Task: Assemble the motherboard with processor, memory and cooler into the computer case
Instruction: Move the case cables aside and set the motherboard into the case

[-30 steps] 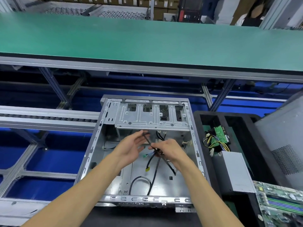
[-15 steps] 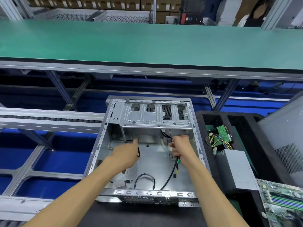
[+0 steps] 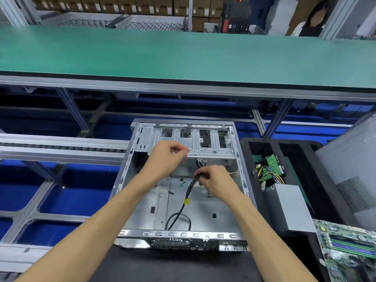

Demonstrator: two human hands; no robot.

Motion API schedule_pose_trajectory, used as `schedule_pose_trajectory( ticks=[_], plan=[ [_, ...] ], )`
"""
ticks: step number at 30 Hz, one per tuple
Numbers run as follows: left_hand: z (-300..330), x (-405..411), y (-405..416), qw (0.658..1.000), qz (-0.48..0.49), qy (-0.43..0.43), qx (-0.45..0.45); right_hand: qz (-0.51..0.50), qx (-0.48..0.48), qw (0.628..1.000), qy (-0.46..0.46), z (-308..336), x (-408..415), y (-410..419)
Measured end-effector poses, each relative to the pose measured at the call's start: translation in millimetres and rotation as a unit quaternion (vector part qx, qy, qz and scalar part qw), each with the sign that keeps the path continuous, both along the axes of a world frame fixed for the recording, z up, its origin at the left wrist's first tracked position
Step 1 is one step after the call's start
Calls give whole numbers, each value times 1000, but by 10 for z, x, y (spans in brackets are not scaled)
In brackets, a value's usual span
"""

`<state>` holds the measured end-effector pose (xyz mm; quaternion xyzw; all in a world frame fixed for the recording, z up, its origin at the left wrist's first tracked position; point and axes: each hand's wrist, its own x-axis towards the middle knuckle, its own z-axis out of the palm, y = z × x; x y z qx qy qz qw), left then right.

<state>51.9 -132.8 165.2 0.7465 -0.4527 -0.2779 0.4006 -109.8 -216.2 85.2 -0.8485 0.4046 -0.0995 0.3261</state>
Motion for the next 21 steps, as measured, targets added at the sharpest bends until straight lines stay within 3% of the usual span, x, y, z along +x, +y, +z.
schedule_pose_trajectory(
  ticks=[4, 6, 8, 10, 11, 12, 13, 15, 16, 18, 19, 21],
  plan=[
    [175, -196, -134, 979, -23, 200, 5, 94, -117, 988, 36, 49, 6, -8],
    [226, -299, -198, 926, -36, 376, 21, 101, -175, 979, 39, 28, -32, -17],
    [259, -365, -261, 842, -31, 538, 29, 113, -198, 973, 28, -1, -71, 8],
    [271, -416, -312, 780, -22, 626, 17, 109, -189, 976, 1, -8, -101, 27],
    [268, -442, -341, 781, -26, 624, 14, 110, -214, 971, -2, -6, -91, 26],
    [265, -467, -359, 814, -33, 579, 14, 122, -251, 960, 8, -5, -84, 29],
    [256, -488, -373, 872, -44, 486, 20, 132, -276, 952, 19, 4, -81, 34],
    [205, -500, -390, 979, -51, 198, 22, 136, -286, 948, 23, 42, -75, 27],
    [167, -496, -401, 998, -45, 40, 16, 132, -284, 949, 17, 57, -77, 42],
    [111, -533, -431, 981, -49, -188, 5, 121, -274, 954, 6, 95, -76, 68],
    [73, -568, -457, 967, -68, -244, 10, 112, -273, 956, 0, 112, -70, 80],
    [11, -621, -521, 955, -126, -265, 37, 90, -258, 962, 2, 138, -47, 110]
  ],
)
